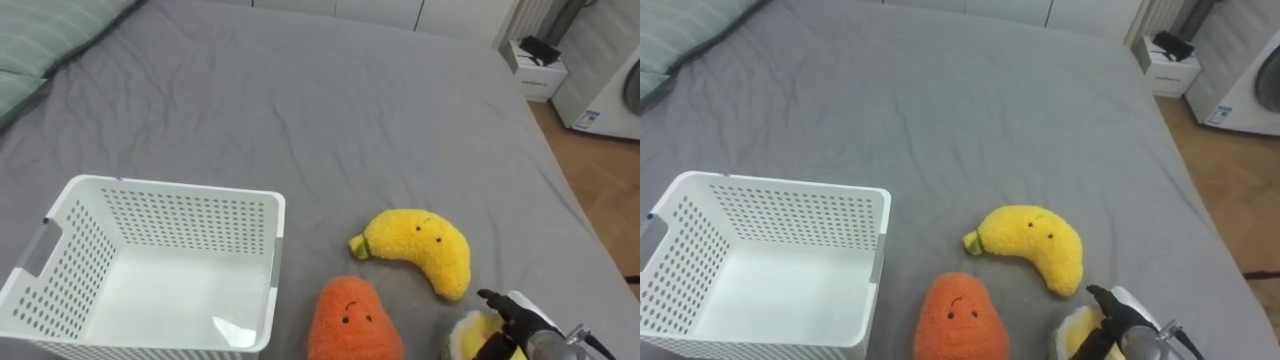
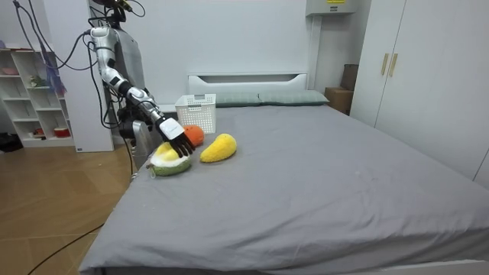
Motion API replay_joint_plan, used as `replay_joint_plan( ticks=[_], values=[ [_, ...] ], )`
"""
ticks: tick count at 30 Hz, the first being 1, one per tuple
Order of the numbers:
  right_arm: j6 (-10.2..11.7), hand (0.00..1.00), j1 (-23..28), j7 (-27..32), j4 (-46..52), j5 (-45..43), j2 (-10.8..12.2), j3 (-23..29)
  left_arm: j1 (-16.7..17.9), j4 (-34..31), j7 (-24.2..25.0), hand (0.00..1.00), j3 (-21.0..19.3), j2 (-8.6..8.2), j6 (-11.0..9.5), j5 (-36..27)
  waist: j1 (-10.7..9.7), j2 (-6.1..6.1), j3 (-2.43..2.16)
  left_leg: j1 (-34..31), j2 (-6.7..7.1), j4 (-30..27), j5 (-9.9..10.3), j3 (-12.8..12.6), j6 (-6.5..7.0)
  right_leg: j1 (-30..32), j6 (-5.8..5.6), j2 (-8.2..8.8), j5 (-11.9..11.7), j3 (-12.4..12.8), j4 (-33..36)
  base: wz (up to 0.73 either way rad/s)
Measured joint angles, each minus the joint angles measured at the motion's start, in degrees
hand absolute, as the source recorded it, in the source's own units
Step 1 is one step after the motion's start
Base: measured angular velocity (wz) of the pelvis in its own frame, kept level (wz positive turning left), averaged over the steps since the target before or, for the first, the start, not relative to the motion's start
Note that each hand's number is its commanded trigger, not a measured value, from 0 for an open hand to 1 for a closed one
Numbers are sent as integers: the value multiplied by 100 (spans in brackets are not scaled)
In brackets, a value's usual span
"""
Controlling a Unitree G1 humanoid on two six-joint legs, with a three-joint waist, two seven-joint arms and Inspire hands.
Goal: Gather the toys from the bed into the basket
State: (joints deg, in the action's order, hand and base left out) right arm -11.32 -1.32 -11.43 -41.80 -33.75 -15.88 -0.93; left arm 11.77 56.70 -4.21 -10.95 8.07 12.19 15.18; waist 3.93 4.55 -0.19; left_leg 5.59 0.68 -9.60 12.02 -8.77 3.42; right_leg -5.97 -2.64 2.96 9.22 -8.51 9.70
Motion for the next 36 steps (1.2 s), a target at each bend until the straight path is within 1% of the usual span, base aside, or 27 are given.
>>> replay_joint_plan(
  ticks=[2,6,8,16,19,23,24,28,29,31,35,36],
  values=[
    [-28,100,-16,3,-66,-85,-7,1,-3,-19,-9,0,1,0,0,0,26,21,-10,0,0,3,0,0,0,1,0,-1,0,2,-1,0],
    [-100,100,-46,1,-175,-279,-17,-3,-35,-43,-18,0,2,2,-2,-8,113,54,-12,1,0,2,0,2,0,-4,0,-1,0,-2,-1,0],
    [-132,100,-64,-15,-263,-284,-10,-16,-42,-43,-19,0,8,2,-3,-20,124,54,-12,1,0,2,0,3,0,-4,0,-1,0,-2,-1,0],
    [-133,100,-63,-205,-393,-287,2,-19,-50,-44,-24,0,8,6,-7,-211,117,55,-3,-10,0,5,0,2,0,-18,0,-1,0,-2,0,0],
    [-131,100,-63,-253,-400,-284,16,-22,-51,-48,-24,0,18,10,-8,-211,117,59,12,-12,0,6,0,2,0,-22,0,2,0,-15,0,0],
    [-132,100,-56,-258,-522,-285,107,-36,-53,-51,-24,0,59,26,-12,-213,119,69,49,-13,0,5,0,0,0,-13,0,3,0,-18,5,0],
    [-129,100,-52,-254,-554,-284,126,-48,-52,-51,-24,0,65,26,-12,-217,120,70,50,-16,0,5,0,-5,0,-10,0,4,0,-18,7,0],
    [-120,100,-53,-240,-592,-263,128,-64,-54,-56,-32,0,81,27,-25,-225,101,63,47,-24,0,0,0,4,0,-15,0,6,0,-45,6,1],
    [-118,100,-53,-237,-583,-263,132,-59,-59,-62,-36,0,115,33,-31,-223,89,68,43,-41,2,-4,-1,19,0,-13,0,13,0,-95,6,6],
    [-119,100,-54,-241,-514,-266,133,-11,-57,-61,-36,0,113,32,-49,-206,85,66,34,-60,4,-5,-2,24,0,0,0,15,0,-106,4,2],
    [-125,100,-55,-239,-162,-263,129,32,-50,-46,-36,0,116,43,-58,-233,47,40,27,-82,6,-8,-4,24,-1,16,0,14,0,-101,3,0],
    [-123,100,-54,-240,108,-265,129,32,-42,-46,-35,0,114,45,-58,-260,-31,31,26,-88,6,-13,-5,24,-1,18,0,14,0,-102,3,0]
  ],
)
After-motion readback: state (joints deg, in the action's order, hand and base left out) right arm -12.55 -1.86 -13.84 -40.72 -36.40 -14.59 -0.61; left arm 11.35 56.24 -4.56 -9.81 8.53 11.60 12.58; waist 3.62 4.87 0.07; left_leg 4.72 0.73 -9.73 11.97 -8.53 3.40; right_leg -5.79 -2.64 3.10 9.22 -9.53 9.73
